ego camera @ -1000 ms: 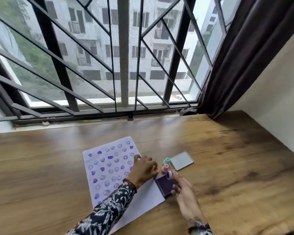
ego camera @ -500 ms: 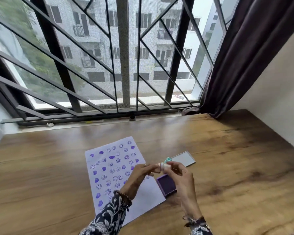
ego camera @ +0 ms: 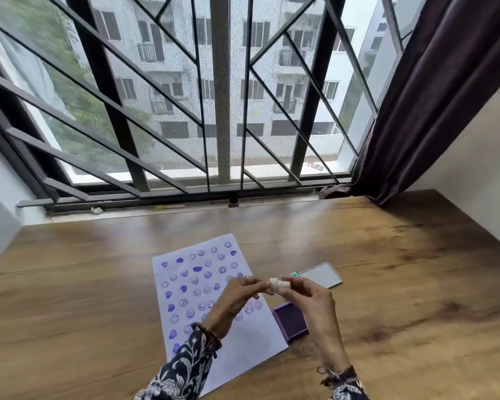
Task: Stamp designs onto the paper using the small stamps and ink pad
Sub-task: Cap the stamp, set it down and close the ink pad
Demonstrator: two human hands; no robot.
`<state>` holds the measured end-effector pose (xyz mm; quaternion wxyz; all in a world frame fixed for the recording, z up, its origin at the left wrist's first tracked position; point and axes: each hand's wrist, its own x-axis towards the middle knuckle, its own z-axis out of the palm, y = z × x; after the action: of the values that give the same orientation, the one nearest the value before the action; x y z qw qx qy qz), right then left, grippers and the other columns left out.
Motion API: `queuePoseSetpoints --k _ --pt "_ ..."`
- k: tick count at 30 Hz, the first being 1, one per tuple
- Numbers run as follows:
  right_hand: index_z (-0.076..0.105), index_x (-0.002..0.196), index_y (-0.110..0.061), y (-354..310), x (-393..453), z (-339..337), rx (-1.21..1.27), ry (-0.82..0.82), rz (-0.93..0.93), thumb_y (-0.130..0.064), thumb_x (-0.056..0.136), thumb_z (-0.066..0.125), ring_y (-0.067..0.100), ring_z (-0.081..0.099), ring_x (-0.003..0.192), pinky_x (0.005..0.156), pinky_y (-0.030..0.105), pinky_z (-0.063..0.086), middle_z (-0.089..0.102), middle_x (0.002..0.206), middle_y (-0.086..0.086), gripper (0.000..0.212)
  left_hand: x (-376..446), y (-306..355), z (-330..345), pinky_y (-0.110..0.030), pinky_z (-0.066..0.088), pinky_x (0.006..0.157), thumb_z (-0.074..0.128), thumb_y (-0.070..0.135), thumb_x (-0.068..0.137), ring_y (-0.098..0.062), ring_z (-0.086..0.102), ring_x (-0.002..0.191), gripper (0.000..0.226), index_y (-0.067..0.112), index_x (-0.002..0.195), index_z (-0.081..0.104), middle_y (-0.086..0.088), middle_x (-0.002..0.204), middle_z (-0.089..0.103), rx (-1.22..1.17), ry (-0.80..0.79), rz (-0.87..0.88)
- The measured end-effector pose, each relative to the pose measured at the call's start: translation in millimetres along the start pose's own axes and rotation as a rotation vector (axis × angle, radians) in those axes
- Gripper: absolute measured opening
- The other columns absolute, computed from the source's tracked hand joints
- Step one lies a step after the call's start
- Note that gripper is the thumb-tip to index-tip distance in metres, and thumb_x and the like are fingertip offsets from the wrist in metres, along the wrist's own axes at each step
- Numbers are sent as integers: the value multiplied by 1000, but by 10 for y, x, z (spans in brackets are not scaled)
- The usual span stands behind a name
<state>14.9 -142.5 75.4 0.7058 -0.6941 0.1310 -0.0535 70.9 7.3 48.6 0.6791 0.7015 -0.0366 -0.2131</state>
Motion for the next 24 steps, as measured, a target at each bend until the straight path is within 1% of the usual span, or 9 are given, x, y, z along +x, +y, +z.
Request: queuePoseSetpoints --k 5,9,11,13,14,15,17,21,24 --pt "77 68 -24 -33 124 4 -77 -35 6 -10 69 77 3 66 66 59 11 49 74 68 -3 14 83 -138 -9 -3 33 50 62 22 83 5 43 51 22 27 65 73 19 50 63 0 26 16" --pt "77 74 -22 2 247 32 -267 -53 -5 -11 70 76 3 65 64 57 13 49 73 66 -6 11 142 -144 -49 -6 39 60 67 24 78 3 56 63 9 27 72 74 15 66 73 20 -27 35" --pt "76 84 -17 40 309 73 -515 -65 -41 -13 73 74 12 65 74 66 20 50 71 79 0 12 172 -141 -99 -10 43 68 72 21 75 4 62 69 9 30 76 73 17 68 73 79 -67 59" --pt "74 93 -15 88 337 140 -691 -76 -80 -15 78 68 17 61 83 75 27 49 64 92 5 16 212 -167 -105 -16 40 76 71 31 73 9 62 77 10 39 79 69 27 71 70 268 -83 109" --pt "73 95 -16 107 339 175 -741 -71 -103 -17 80 65 17 60 85 76 30 49 61 95 5 17 237 -185 -86 -21 31 79 67 42 70 12 58 81 9 45 78 65 32 70 67 439 -48 143" --pt "71 97 -19 121 336 206 -776 -63 -134 -19 82 63 18 59 87 78 32 48 60 97 4 17 266 -205 -63 -27 21 76 64 50 68 12 54 84 10 47 78 63 33 69 64 621 20 180" --pt "68 102 -21 155 336 230 -788 -51 -189 -20 84 61 18 57 90 80 34 48 61 100 0 19 324 -260 -14 -32 12 69 63 52 72 2 47 88 15 44 85 63 25 73 58 851 168 231" --pt "65 98 -24 190 356 87 -682 32 -202 -21 83 65 9 54 80 71 23 44 61 92 -10 16 406 -423 79 -27 7 74 61 47 78 -10 39 104 19 37 94 63 14 102 52 919 288 230" --pt "66 90 -22 259 404 -156 -661 197 -186 -13 83 64 10 55 75 68 23 43 64 87 -7 11 425 -466 139 -27 7 73 63 39 76 -13 39 110 19 35 94 62 11 112 55 913 316 206"
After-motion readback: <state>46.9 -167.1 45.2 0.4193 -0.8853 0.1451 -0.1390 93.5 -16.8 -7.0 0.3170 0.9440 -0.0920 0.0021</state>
